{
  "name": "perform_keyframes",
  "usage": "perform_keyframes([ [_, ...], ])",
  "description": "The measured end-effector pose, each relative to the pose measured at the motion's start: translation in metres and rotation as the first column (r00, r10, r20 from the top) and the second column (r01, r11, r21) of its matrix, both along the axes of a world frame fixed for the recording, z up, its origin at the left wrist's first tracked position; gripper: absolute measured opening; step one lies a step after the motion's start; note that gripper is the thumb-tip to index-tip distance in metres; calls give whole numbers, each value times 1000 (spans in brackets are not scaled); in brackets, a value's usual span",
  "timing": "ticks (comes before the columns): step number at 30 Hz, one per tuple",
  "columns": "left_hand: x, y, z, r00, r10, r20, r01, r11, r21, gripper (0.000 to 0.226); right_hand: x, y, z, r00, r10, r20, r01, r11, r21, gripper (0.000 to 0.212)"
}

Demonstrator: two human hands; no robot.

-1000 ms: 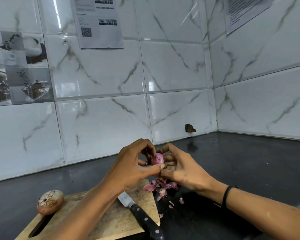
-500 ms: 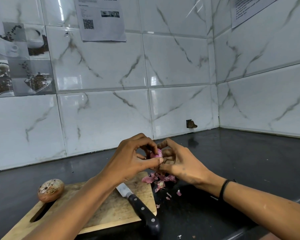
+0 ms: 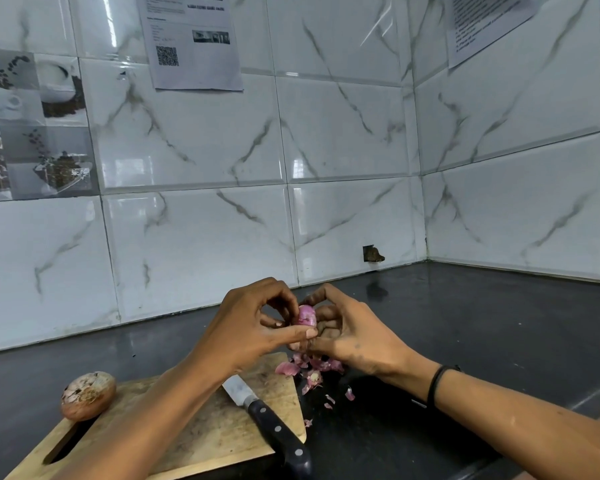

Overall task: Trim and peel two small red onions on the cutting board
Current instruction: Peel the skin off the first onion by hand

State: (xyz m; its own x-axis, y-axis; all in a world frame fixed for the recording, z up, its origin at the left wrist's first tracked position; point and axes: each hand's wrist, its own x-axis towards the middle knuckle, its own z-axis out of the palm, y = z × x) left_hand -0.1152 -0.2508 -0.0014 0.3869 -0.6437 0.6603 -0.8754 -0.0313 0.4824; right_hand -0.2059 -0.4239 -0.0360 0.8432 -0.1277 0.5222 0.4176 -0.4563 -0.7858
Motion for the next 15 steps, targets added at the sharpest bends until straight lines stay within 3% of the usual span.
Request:
perform_keyframes([
  [7, -1, 2, 2, 999, -43, 18, 44, 999, -32, 23, 1, -2, 1, 999, -43, 17, 43, 999, 19, 55],
  [15, 6, -1, -1, 982, 57, 180, -49, 998, -48, 16, -1, -1, 1, 999, -51, 8, 51, 998, 29, 52],
])
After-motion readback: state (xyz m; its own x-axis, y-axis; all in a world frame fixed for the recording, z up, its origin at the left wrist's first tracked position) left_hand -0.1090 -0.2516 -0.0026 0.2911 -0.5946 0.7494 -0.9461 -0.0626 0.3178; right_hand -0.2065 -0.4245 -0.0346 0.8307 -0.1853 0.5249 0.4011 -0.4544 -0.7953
